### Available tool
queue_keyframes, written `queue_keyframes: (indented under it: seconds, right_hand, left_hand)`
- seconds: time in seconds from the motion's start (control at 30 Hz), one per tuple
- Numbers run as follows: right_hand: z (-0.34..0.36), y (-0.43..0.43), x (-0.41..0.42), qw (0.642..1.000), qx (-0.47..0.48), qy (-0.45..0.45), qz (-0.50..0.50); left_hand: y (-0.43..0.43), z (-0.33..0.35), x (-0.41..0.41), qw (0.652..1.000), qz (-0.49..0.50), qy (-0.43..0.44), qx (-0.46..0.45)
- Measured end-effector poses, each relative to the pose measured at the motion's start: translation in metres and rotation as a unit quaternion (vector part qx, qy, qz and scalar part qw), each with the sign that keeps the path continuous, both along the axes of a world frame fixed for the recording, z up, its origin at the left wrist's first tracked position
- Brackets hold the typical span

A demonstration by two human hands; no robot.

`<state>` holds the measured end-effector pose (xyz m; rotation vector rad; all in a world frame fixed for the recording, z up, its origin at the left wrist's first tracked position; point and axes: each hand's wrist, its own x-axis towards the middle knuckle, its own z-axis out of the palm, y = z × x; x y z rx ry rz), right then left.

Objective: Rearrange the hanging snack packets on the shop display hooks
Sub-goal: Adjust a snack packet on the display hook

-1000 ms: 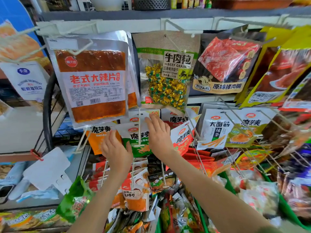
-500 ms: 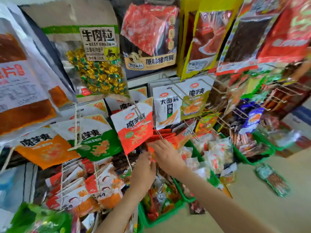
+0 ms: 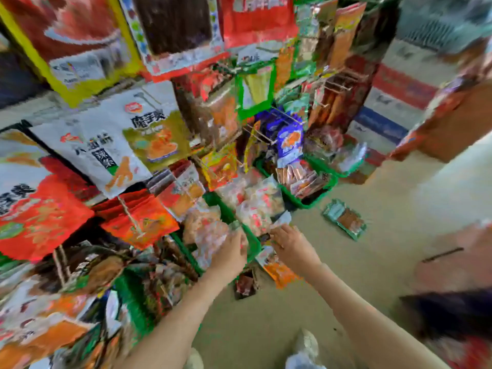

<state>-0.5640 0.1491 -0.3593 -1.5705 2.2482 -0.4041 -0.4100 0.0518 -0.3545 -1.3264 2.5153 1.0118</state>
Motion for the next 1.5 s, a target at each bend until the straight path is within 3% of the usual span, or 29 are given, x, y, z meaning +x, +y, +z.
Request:
queue_keyframes:
  seconds: [0.27, 0.57, 0.7, 0.97, 1.13, 1.23, 1.3, 1.5]
  right_hand:
    - [-0.028, 0.094, -0.152, 0.986, 0.078, -0.021, -0.144]
    - [-0.102, 0.056, -0.227, 0.978, 0.116, -0.071, -0.155]
    - [-0.19, 0.024, -0.253, 0.975, 0.13, -0.093, -0.152]
    - [-0.465, -0.046, -0.279, 0.938, 0.116, -0.249, -0.214]
    - [-0.572, -0.118, -0.297, 0.935, 0.059, -0.283, -0.204]
    - [-0.606, -0.154, -0.3, 0.941, 0.023, -0.279, -0.193]
    - [-0.619, -0.161, -0.3, 0.942, 0.0, -0.248, -0.225]
    - [-0.585, -0.099, -0.29, 0.924, -0.026, -0.247, -0.291]
  left_hand:
    - [0.053, -0.024, -0.129, 0.999, -0.016, -0.029, 0.011]
    - [0.002, -0.108, -0.209, 0.995, -0.001, -0.102, 0.01]
    - [-0.034, -0.198, -0.245, 0.992, 0.002, -0.123, 0.001]
    - [-0.07, -0.461, -0.302, 0.985, 0.075, -0.153, 0.023]
    - [-0.062, -0.548, -0.315, 0.988, 0.11, -0.112, 0.004]
    - [-0.061, -0.578, -0.315, 0.987, 0.132, -0.067, -0.058]
    - [-0.064, -0.587, -0.31, 0.983, 0.143, -0.083, -0.086]
    - [-0.063, -0.564, -0.297, 0.978, -0.007, -0.104, -0.178]
